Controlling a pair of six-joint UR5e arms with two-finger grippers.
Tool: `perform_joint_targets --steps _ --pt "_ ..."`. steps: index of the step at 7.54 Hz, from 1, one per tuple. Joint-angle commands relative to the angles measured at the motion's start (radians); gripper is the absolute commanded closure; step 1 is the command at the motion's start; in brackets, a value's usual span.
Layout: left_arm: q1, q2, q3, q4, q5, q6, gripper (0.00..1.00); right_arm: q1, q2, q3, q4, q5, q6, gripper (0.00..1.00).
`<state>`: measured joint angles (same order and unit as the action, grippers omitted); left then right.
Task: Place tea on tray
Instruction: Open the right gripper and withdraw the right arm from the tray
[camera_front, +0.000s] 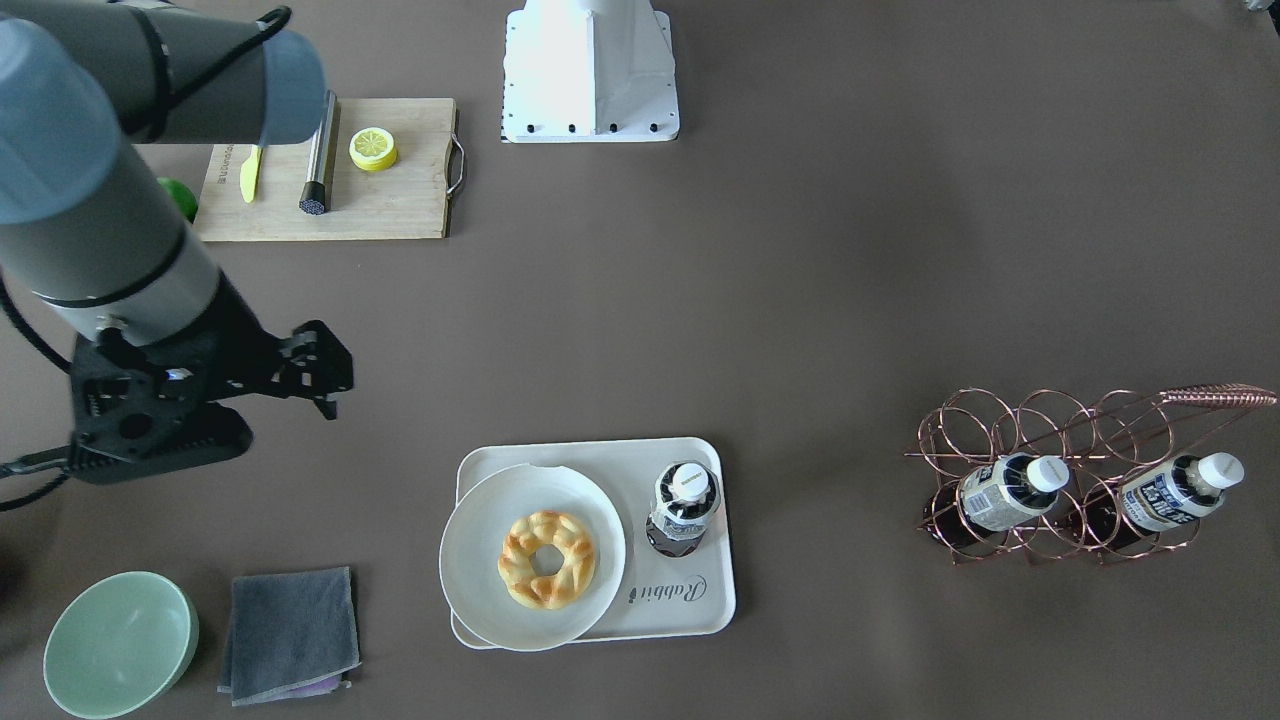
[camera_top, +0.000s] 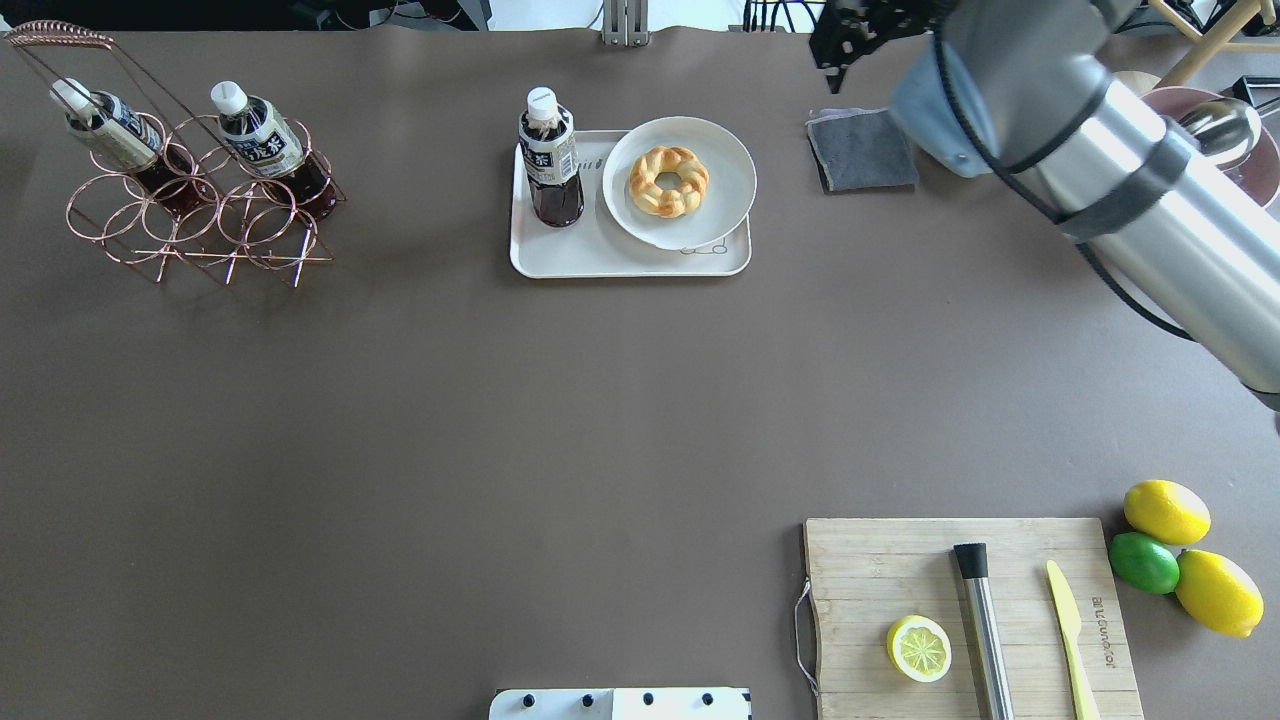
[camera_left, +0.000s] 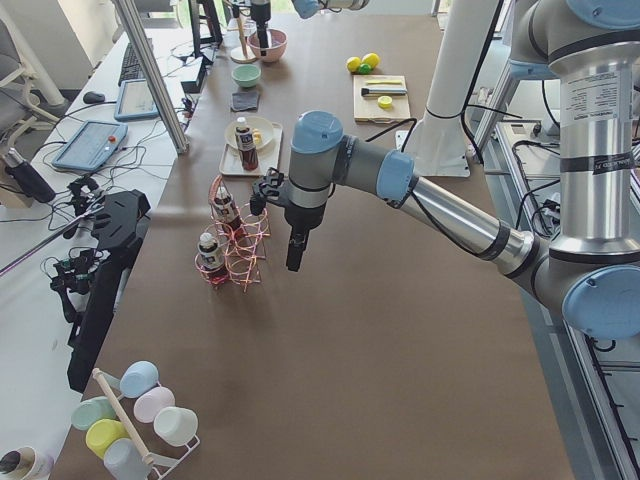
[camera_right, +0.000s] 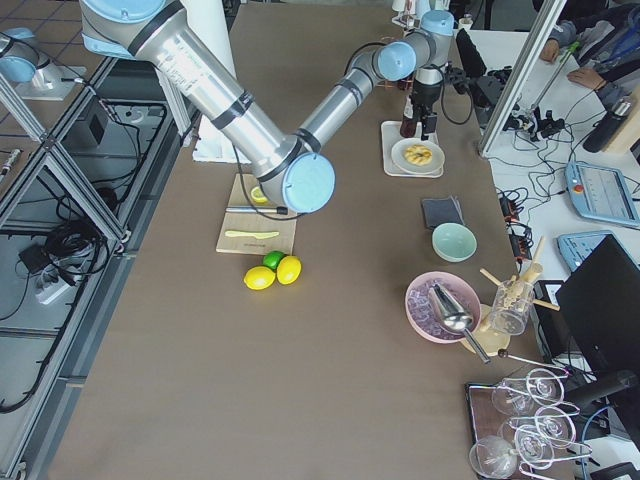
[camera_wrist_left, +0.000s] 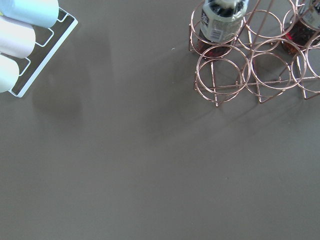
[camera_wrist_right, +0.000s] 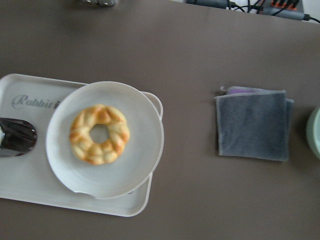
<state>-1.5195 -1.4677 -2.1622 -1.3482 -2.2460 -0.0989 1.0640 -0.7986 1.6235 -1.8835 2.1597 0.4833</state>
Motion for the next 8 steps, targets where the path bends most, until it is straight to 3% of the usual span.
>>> perform_joint_targets --steps 1,4,6,8 --pt "-0.025 -0.038 0.025 0.081 -0.012 0.034 0.03 0.296 -0.412 0.193 -0.048 0.158 -0.524 0.01" --pt "-0.045 -0.066 0.015 0.159 -0.014 0.034 0.03 0.502 -0.641 0.175 -0.051 0.164 -0.8 0.0" --pt "-0.048 -0.065 0.019 0.195 -0.021 0.034 0.03 0.649 -0.711 0.126 -0.049 0.157 -0.903 0.01" --pt "-0.05 -0.01 0.064 0.16 -0.03 0.036 0.02 0.703 -0.735 0.099 -0.049 0.155 -0.957 0.01"
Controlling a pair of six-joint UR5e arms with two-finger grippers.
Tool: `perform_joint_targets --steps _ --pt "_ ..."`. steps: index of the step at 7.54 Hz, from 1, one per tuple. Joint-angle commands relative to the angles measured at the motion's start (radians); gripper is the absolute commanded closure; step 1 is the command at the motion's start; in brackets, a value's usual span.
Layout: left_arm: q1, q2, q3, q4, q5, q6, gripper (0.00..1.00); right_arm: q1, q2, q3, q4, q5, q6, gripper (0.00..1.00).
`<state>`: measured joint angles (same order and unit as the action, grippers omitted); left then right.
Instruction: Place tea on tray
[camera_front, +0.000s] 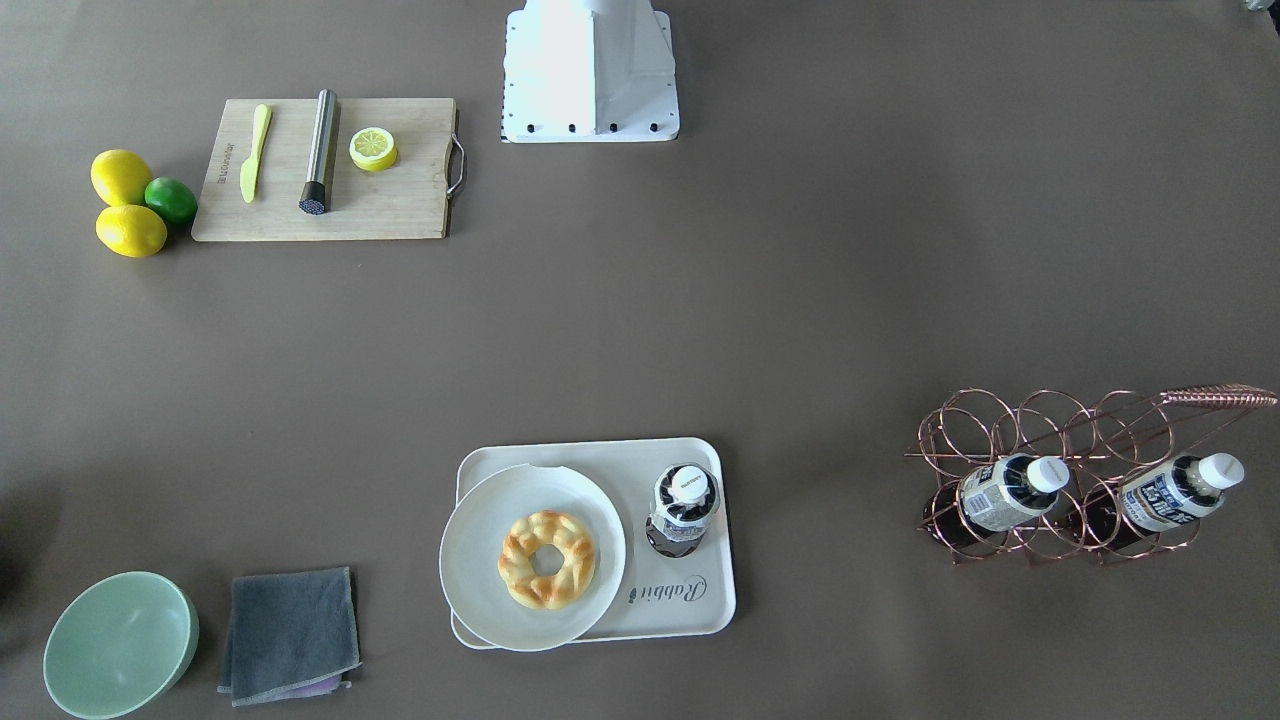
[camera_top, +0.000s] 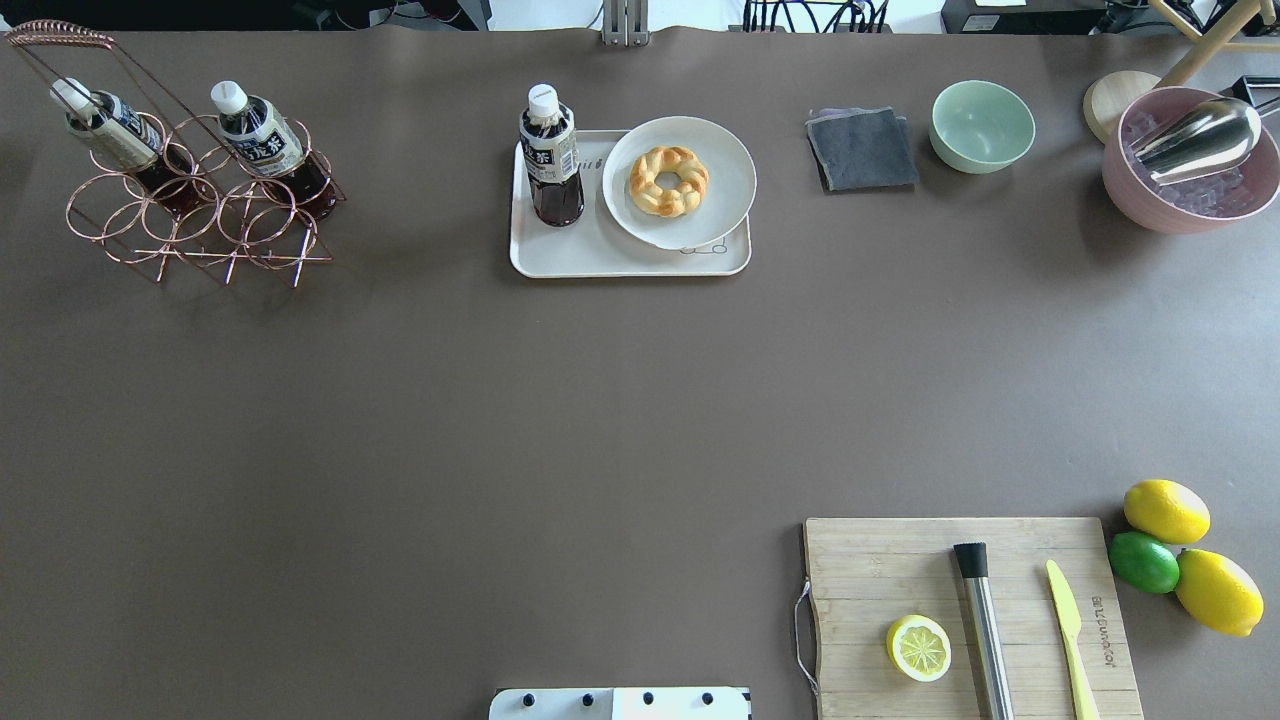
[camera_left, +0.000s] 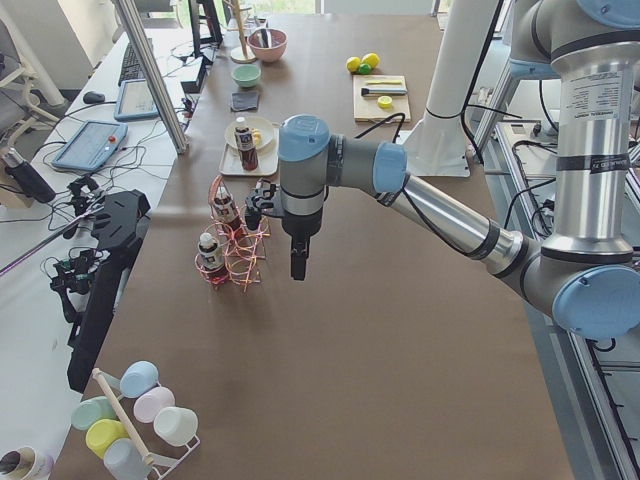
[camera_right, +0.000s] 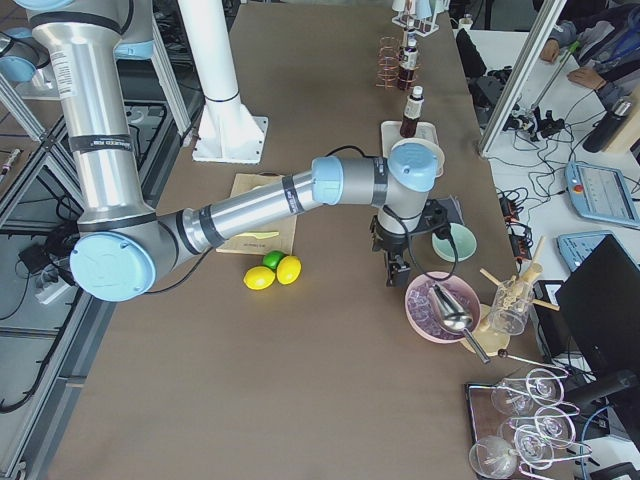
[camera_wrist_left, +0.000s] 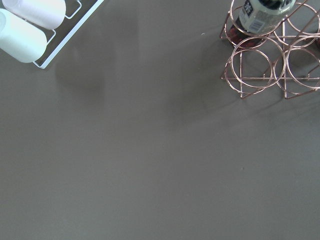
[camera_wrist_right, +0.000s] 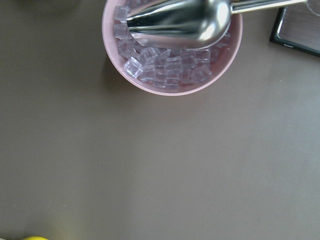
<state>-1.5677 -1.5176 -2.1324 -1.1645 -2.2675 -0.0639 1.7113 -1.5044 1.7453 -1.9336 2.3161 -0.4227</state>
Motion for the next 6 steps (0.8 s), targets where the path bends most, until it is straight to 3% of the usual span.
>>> perform_joint_targets --steps 1,2,6 --pt "-0.002 0.069 0.09 -0.111 -0.015 0.001 0.02 0.057 -0.039 -0.018 0.004 -0.001 -0.05 0.01" --pt "-0.003 0.092 0.151 -0.232 -0.023 0.001 0.02 0.057 -0.039 -0.021 0.007 -0.003 -0.045 0.01" --pt "-0.009 0.1 0.16 -0.271 -0.029 0.001 0.02 0.056 -0.077 -0.003 0.019 0.008 -0.059 0.01"
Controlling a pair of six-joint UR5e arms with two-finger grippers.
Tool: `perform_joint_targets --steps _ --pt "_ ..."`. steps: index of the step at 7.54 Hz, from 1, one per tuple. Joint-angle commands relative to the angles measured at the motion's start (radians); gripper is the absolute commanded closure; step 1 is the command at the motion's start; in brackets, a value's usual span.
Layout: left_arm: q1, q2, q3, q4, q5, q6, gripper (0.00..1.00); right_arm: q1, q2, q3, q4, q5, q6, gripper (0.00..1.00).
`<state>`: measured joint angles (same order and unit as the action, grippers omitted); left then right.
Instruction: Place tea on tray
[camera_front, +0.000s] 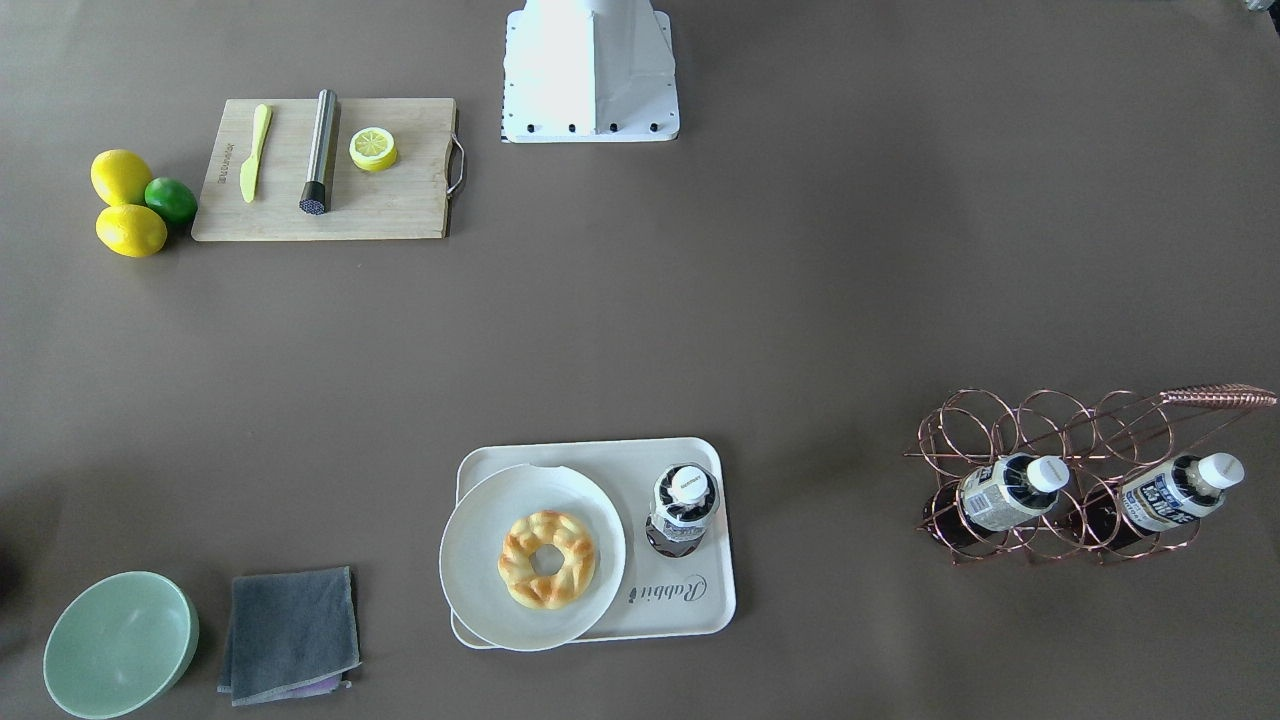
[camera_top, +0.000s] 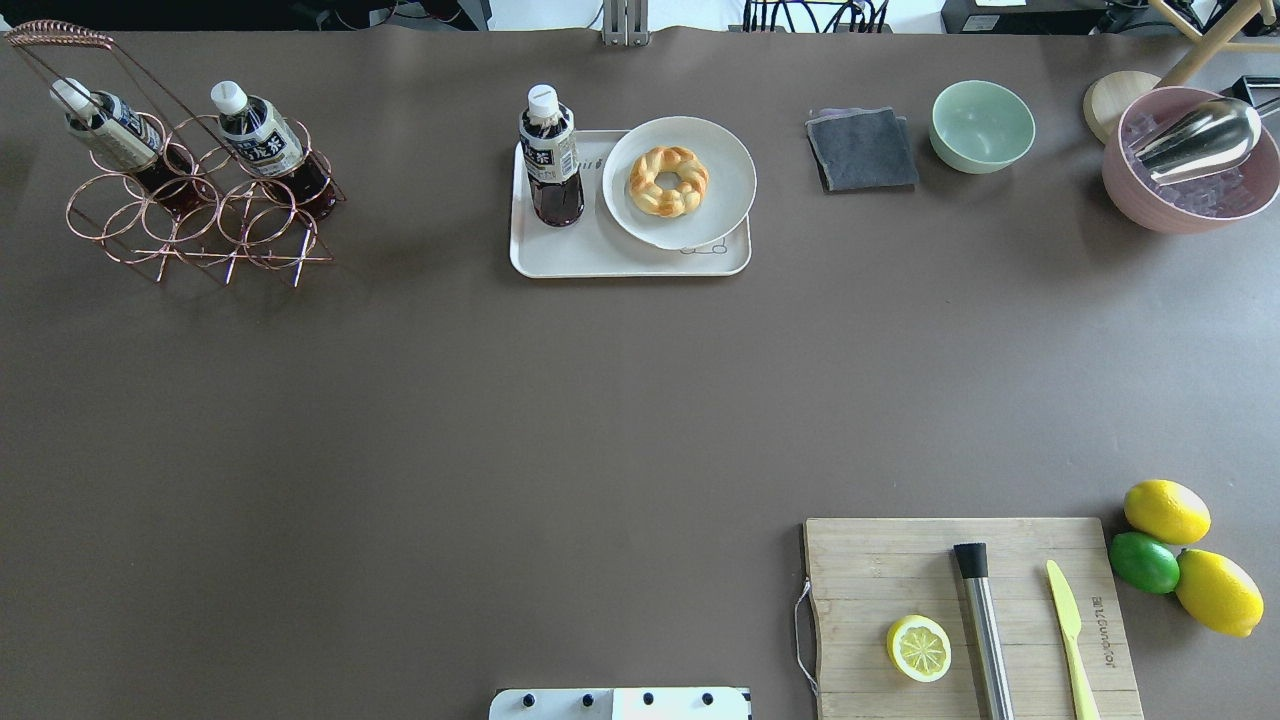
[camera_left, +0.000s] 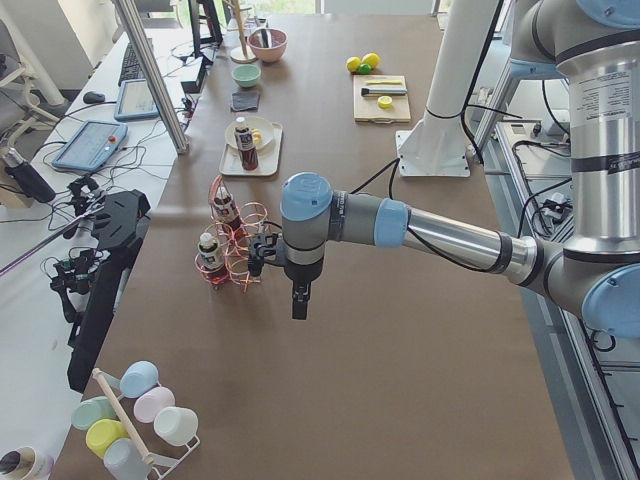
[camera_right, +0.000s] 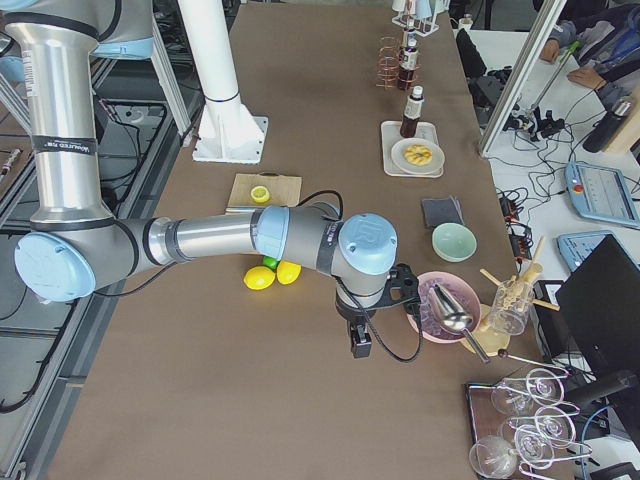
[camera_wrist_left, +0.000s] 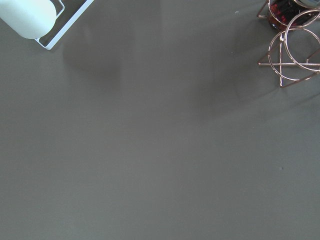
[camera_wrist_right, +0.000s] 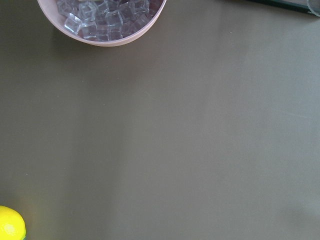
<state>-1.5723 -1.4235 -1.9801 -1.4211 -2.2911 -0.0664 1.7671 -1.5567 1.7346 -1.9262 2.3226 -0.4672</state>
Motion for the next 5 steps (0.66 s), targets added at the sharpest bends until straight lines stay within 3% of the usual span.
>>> perform_joint_targets --steps 1,5 --pt "-0.035 0.024 0.003 -0.034 -0.005 0.003 0.03 0.0 -0.037 0.029 0.015 0.001 -0.016 0.01" --pt "-0.049 0.028 0.019 -0.041 -0.005 0.003 0.02 -0.052 -0.036 0.045 0.015 0.003 0.004 0.01"
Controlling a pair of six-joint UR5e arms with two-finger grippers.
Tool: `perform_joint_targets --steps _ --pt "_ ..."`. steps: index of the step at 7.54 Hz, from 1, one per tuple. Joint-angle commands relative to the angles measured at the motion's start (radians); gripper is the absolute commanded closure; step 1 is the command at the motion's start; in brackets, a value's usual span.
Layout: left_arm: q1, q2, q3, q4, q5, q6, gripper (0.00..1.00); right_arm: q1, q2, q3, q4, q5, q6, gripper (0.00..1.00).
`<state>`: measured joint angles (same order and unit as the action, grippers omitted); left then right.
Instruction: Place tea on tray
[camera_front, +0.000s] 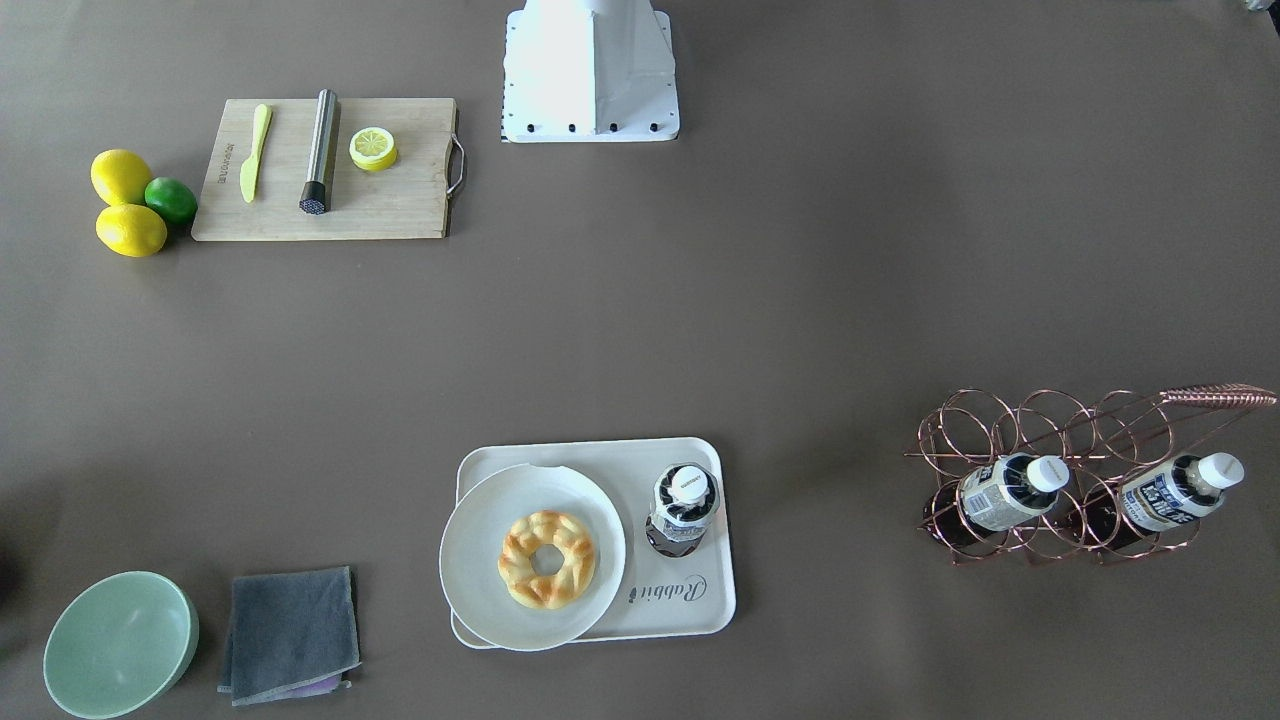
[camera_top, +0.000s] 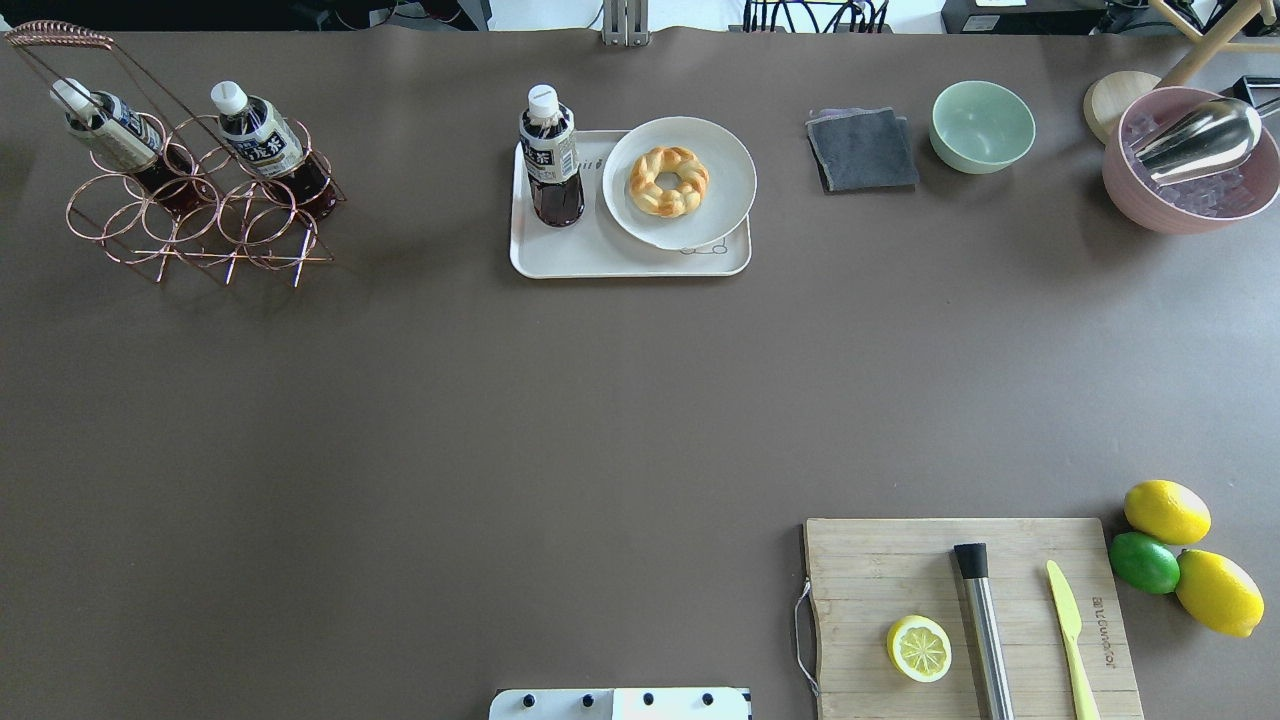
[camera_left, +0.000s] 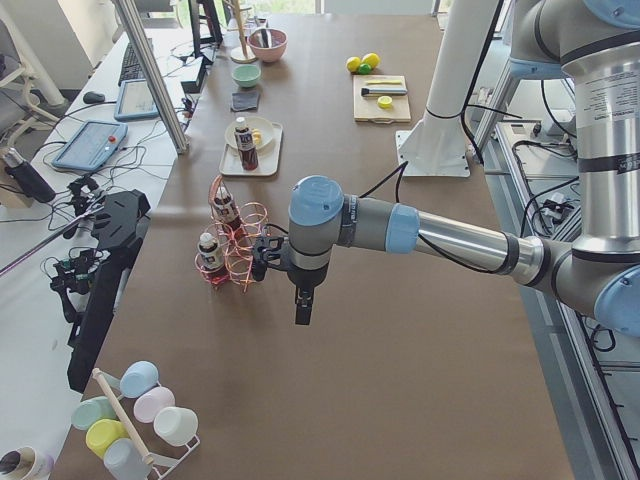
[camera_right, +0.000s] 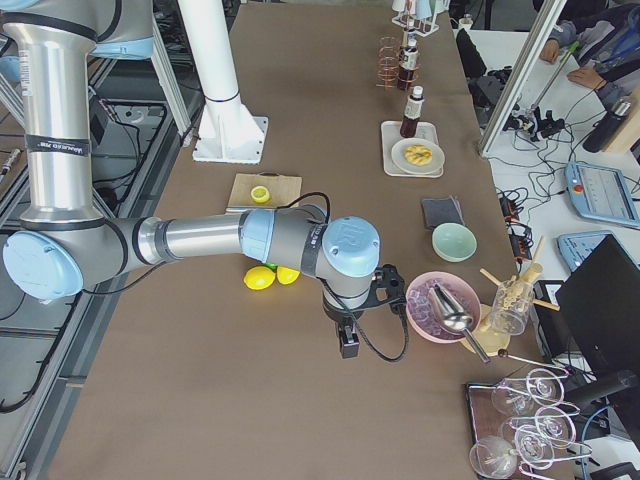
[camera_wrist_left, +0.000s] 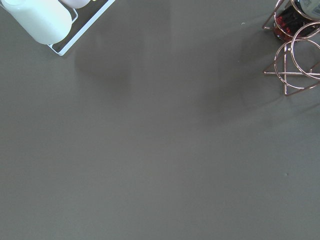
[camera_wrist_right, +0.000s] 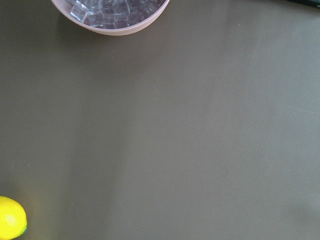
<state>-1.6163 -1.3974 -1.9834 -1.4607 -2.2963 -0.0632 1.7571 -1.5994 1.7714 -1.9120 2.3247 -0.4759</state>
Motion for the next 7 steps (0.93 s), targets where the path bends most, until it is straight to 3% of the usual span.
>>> perform_joint_targets --steps 1,4,7 --pt "-0.007 0.003 0.044 -0.024 0.0 0.0 0.02 -0.071 0.013 0.011 0.004 -0.002 0.046 0.01" --pt "-0.037 0.014 0.113 -0.096 0.0 0.077 0.02 -0.123 0.032 0.0 0.007 -0.004 0.062 0.01" --pt "-0.042 0.012 0.083 -0.09 -0.002 0.072 0.03 -0.127 0.018 0.003 0.007 -0.001 0.051 0.01"
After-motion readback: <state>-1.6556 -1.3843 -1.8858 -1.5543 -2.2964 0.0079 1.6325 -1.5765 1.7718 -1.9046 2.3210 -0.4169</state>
